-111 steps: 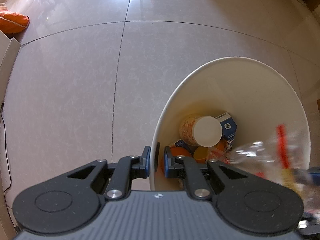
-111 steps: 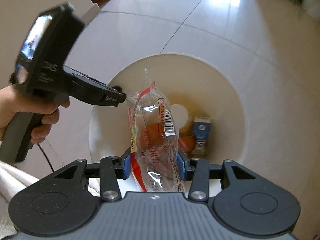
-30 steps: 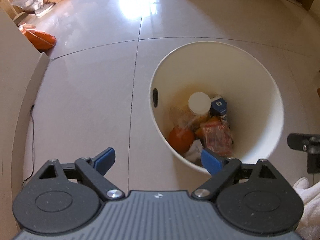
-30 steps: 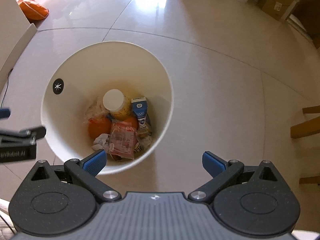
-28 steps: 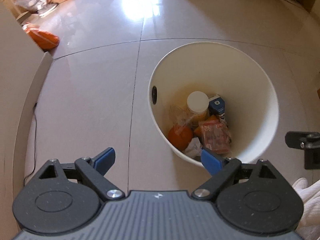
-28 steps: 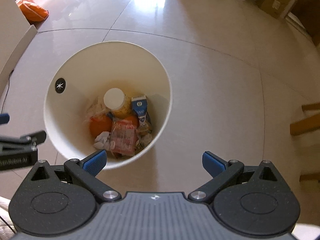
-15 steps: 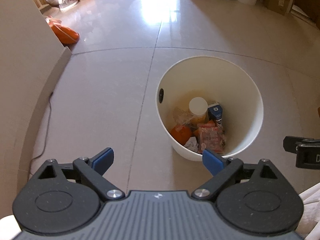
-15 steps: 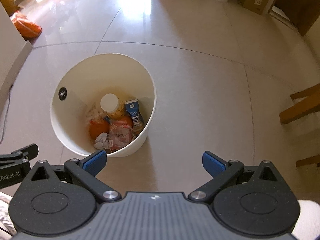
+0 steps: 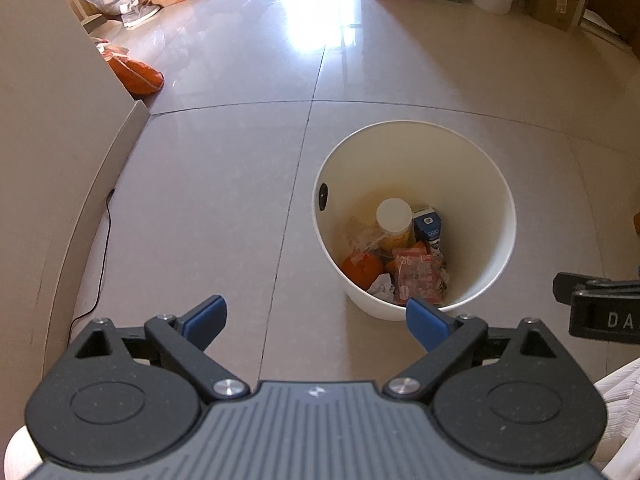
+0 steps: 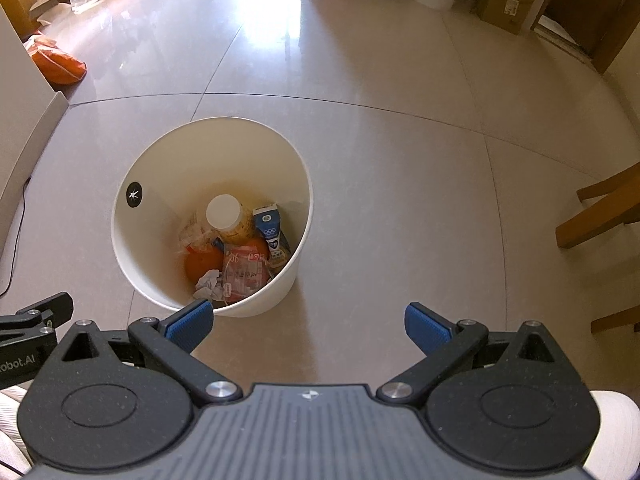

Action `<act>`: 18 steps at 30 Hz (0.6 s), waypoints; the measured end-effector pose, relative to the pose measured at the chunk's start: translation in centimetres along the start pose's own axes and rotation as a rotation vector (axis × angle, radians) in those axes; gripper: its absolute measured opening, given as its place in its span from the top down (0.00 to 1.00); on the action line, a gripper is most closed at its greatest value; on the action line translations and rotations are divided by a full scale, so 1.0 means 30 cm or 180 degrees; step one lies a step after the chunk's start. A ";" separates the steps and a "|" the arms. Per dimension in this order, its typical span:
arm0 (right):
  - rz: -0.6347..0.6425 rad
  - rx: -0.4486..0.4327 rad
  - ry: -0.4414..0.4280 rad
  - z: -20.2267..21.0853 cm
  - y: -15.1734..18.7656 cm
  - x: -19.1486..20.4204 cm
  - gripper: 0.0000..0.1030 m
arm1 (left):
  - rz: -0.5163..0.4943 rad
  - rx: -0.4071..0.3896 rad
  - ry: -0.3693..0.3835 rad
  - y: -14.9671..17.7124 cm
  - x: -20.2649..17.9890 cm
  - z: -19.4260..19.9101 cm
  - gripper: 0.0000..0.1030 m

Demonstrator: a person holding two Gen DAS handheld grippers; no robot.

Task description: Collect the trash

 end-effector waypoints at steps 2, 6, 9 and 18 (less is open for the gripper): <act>0.0004 -0.0004 -0.0002 0.003 0.000 -0.001 0.00 | 0.0003 0.0011 -0.0013 0.000 -0.002 -0.003 0.07; 0.0002 -0.0021 0.0007 0.009 -0.001 -0.004 0.00 | 0.0031 0.0026 -0.0019 -0.002 -0.003 -0.006 0.07; -0.0010 -0.0033 0.0000 0.013 0.001 -0.005 0.00 | 0.0035 0.0019 -0.0028 -0.005 -0.003 -0.004 0.07; -0.0010 -0.0035 -0.0019 0.012 0.001 -0.003 0.00 | 0.0018 -0.0019 -0.0076 -0.005 -0.010 0.006 0.07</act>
Point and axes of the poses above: each gripper's, at about its wrist camera, not at the fingertips, and z roughly against the way its jaws point, x to its left, y to its underside, the point moved 10 cm from there along -z, roughly the way its jaws point, and after that the axes turned 13 degrees about z, right-handed, at the moved point
